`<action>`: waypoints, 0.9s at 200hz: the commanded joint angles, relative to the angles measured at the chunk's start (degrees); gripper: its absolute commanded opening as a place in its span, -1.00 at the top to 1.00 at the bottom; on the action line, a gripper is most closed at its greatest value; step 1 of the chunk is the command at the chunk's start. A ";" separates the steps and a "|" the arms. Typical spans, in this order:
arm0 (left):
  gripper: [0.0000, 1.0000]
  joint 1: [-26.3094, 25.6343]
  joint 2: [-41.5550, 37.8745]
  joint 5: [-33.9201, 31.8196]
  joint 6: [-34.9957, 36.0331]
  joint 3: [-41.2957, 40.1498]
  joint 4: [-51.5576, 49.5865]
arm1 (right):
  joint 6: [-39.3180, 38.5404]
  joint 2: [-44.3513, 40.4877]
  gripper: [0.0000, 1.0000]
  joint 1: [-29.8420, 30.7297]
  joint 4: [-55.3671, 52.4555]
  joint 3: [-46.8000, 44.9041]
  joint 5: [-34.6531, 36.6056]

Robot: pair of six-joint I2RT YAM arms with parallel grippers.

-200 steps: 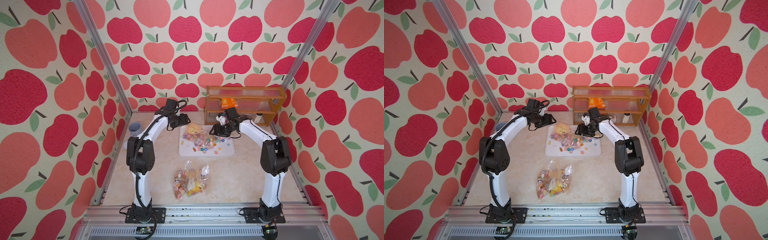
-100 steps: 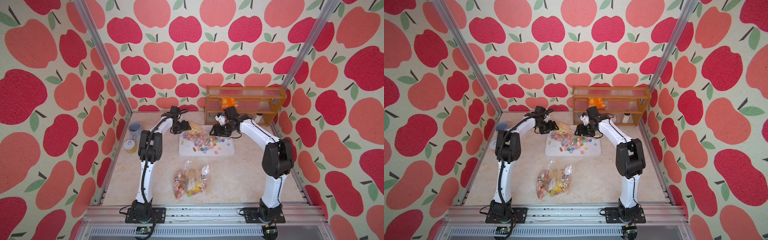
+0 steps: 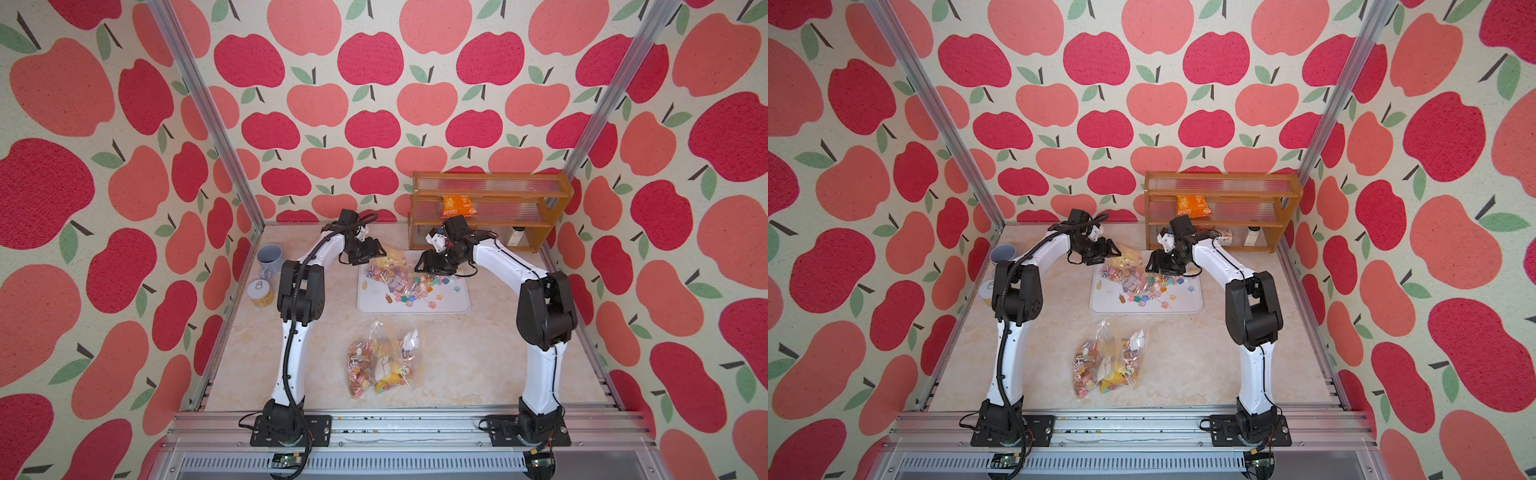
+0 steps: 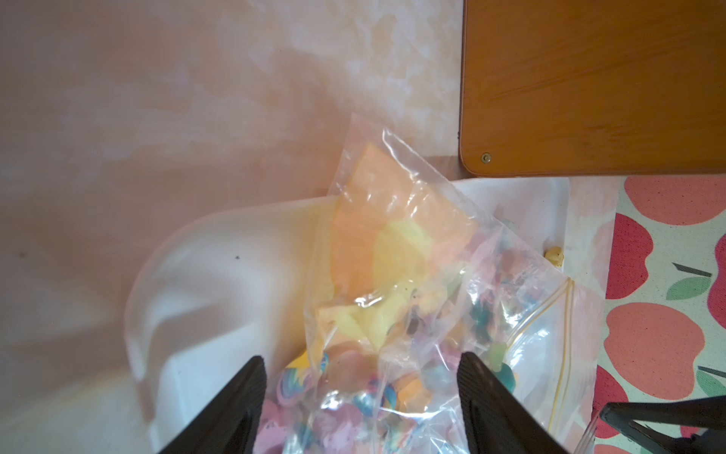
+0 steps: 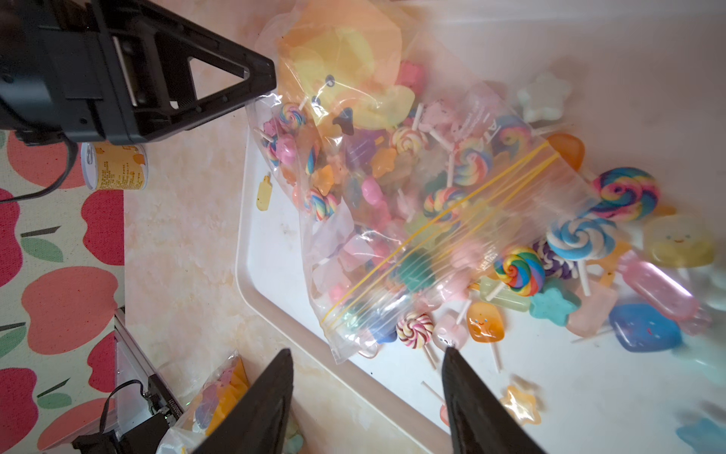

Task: Pour candies out of the ziploc bag
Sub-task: 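Pour the candies out of the ziploc bag onto the tray.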

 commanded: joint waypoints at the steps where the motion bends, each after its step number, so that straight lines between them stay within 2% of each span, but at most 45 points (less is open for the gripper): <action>1: -0.50 1.12 1.51 2.61 0.70 1.72 -1.40 | 0.95 0.80 -0.24 0.60 0.81 1.01 -1.61; 27: -0.50 1.48 2.10 4.40 0.89 2.39 -1.95 | 1.24 1.20 -0.23 0.69 1.25 1.25 -2.07; 72: -0.47 1.96 5.79 9.43 1.56 8.10 -5.91 | 1.62 2.25 -0.23 0.65 1.85 1.63 -2.83; 116: -0.39 1.79 7.26 9.31 1.79 11.14 -8.10 | 2.00 2.91 -0.22 0.70 2.72 1.45 -3.44; 180: -0.29 0.03 13.16 7.80 4.01 24.44 -19.01 | 1.65 3.17 -0.22 0.62 1.98 3.03 -3.68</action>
